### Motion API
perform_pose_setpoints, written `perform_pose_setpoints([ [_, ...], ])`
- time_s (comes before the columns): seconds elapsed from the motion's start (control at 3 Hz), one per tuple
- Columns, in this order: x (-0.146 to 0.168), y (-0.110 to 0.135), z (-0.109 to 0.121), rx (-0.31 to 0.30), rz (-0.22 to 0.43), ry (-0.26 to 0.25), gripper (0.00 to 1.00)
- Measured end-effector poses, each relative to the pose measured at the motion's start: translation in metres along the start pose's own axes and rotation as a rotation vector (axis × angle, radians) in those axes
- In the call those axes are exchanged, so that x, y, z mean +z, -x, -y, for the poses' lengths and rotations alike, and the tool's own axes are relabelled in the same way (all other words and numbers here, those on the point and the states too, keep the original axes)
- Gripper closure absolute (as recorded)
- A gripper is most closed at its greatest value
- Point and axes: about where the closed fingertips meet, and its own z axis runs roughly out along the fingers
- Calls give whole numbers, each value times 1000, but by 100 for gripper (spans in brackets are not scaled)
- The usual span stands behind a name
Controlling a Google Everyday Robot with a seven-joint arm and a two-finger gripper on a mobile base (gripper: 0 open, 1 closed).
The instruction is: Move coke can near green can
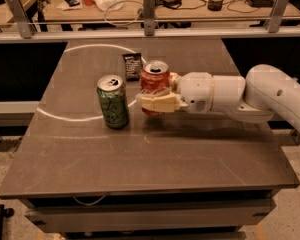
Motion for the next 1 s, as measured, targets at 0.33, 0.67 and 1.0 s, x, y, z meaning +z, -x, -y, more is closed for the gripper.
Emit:
perform_pose_setpoints([
  [0.33,12,-7,-13,-38,2,38,100],
  [0.67,21,-17,-17,-49,-6,60,100],
  [1.0,23,-31,-18,-35,-21,67,100],
])
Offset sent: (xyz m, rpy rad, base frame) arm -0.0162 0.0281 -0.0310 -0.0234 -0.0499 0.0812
